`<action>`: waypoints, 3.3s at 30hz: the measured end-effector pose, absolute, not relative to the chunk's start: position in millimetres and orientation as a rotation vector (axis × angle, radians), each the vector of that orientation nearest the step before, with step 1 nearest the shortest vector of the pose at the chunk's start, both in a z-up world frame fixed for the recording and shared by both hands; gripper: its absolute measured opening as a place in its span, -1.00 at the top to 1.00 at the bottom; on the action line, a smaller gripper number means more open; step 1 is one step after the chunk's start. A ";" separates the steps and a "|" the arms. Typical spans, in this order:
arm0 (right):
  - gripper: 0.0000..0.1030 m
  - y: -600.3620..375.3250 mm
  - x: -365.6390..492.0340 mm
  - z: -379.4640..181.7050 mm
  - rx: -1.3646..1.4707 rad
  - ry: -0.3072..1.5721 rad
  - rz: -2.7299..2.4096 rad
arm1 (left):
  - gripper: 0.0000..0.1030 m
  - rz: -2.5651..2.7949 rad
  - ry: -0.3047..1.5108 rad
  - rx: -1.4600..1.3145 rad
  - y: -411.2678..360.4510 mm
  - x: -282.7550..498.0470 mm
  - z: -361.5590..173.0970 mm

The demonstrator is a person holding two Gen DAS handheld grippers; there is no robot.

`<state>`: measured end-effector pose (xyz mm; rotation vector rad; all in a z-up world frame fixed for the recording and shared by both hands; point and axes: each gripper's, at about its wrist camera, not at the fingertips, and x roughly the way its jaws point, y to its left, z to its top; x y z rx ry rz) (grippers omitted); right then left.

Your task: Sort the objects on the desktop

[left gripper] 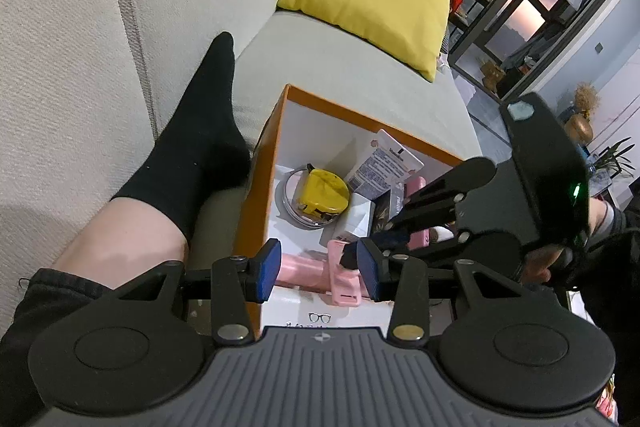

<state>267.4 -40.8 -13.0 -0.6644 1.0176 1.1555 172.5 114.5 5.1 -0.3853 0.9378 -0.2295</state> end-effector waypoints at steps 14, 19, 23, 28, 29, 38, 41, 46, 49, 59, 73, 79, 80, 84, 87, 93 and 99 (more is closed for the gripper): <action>0.41 -37.6 283.7 -21.3 -0.589 1.086 1.040 | 0.07 -0.228 0.936 -0.388 116.7 172.1 3.5; 0.20 -31.7 282.8 -32.4 -0.583 1.138 1.005 | 0.07 -0.230 0.936 -0.386 116.4 171.1 3.6; 0.36 -30.5 278.8 -36.4 -0.572 1.143 1.022 | 0.07 -0.229 0.937 -0.386 116.7 170.4 3.4; 0.41 -30.4 274.1 -37.0 -0.584 1.119 1.041 | 0.07 -0.238 0.941 -0.385 114.0 170.2 2.6; 0.41 -29.3 276.3 -36.3 -0.578 1.122 1.038 | 0.07 -0.241 0.940 -0.384 113.1 169.9 2.8; 0.39 -44.5 263.1 -18.1 -0.539 1.050 1.001 | 0.07 -0.247 0.916 -0.350 102.0 155.5 10.7; 0.35 -51.5 251.9 -8.0 -0.529 1.016 0.986 | 0.07 -0.250 0.892 -0.336 92.0 145.6 13.4; 0.31 -74.3 230.2 6.7 -0.509 0.980 0.930 | 0.07 -0.243 0.860 -0.309 75.2 130.1 17.9; 0.30 -88.7 215.9 15.2 -0.468 0.965 0.878 | 0.07 -0.243 0.834 -0.287 64.7 122.5 22.2; 0.16 -144.1 166.8 38.4 -0.303 0.833 0.663 | -0.02 -0.226 0.736 -0.190 30.1 106.6 32.6; -0.52 -177.1 107.5 37.3 -0.039 0.589 0.416 | -0.63 -0.136 0.576 -0.138 9.3 95.8 25.8; -0.60 -180.9 108.8 21.2 -0.007 0.558 0.311 | -0.74 -0.086 0.569 -0.080 -0.4 100.1 9.8; -0.60 -180.9 111.5 17.3 -0.005 0.562 0.306 | -0.74 -0.077 0.572 -0.080 -0.8 101.4 7.3; -0.70 -180.1 117.1 4.4 -0.007 0.568 0.277 | -0.74 -0.042 0.577 -0.055 -2.8 106.7 -3.4; -0.73 -179.9 118.8 -1.9 -0.014 0.562 0.273 | -0.74 -0.020 0.579 -0.012 -5.7 110.5 -11.4; -0.79 -183.8 122.4 -13.8 0.030 0.588 0.277 | -0.74 -0.020 0.600 0.018 -9.1 114.0 -22.4; -0.87 -178.7 119.7 -22.5 -0.022 0.565 0.277 | -0.76 -0.008 0.666 0.035 -9.9 120.3 -38.3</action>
